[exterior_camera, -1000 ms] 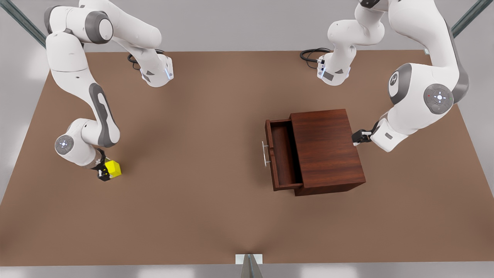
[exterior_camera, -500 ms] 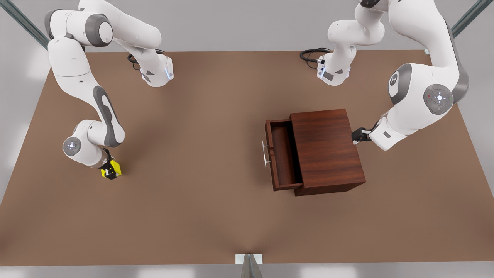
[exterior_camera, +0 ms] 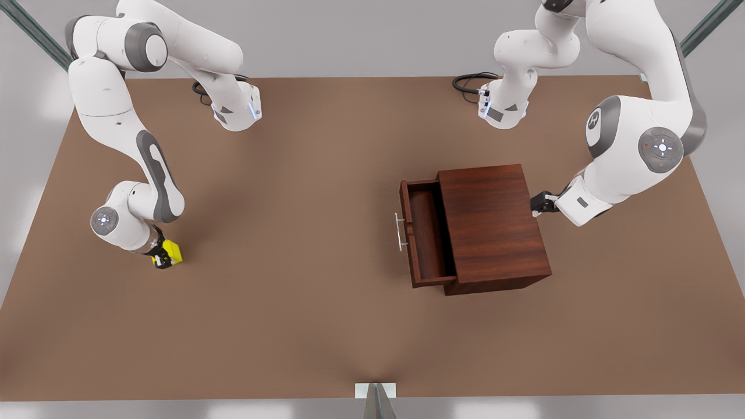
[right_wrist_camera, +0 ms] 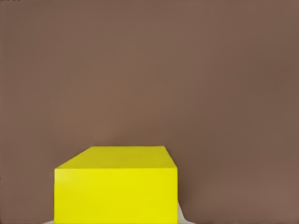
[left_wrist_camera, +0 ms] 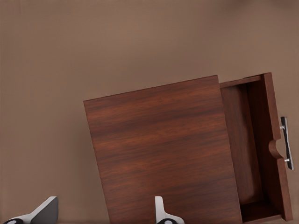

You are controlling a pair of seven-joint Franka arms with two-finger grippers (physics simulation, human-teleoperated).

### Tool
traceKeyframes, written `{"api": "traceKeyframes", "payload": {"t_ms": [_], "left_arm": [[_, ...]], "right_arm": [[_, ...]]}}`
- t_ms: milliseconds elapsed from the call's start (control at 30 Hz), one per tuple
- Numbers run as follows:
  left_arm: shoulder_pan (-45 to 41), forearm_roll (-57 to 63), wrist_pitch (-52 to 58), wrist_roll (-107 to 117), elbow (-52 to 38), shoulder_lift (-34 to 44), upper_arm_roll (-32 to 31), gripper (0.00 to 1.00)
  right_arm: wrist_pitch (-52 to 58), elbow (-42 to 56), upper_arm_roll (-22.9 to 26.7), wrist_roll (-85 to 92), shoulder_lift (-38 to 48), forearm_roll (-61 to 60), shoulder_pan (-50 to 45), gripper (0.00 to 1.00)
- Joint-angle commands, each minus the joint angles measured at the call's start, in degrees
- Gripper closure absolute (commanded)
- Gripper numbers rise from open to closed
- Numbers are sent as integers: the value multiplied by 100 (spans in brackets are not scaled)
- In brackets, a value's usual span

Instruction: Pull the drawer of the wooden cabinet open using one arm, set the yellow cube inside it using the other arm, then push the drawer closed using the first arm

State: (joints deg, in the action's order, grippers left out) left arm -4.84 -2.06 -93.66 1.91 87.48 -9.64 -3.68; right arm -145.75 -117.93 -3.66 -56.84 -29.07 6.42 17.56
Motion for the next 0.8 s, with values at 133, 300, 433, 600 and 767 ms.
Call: {"api": "traceKeyframes", "payload": {"t_ms": [133, 300, 433, 600, 767], "left_arm": [[0, 4, 5, -165, -3, 6, -2, 0], [0, 4, 5, -165, -3, 6, -2, 0], [0, 4, 5, -165, -3, 6, -2, 0], [0, 4, 5, -165, -3, 6, -10, 0], [0, 4, -3, -165, -3, 6, -10, 0]], "right_arm": [[416, 59, -267, -55, 367, -61, 64, 40], [1716, 727, -460, -793, 701, -228, -472, 40], [2921, 1826, -504, -2173, 657, -483, -1456, 41], [3888, 3346, -496, -3772, 33, -703, -2634, 41], [4389, 4656, -487, -5653, -670, -756, -3601, 41]]}}
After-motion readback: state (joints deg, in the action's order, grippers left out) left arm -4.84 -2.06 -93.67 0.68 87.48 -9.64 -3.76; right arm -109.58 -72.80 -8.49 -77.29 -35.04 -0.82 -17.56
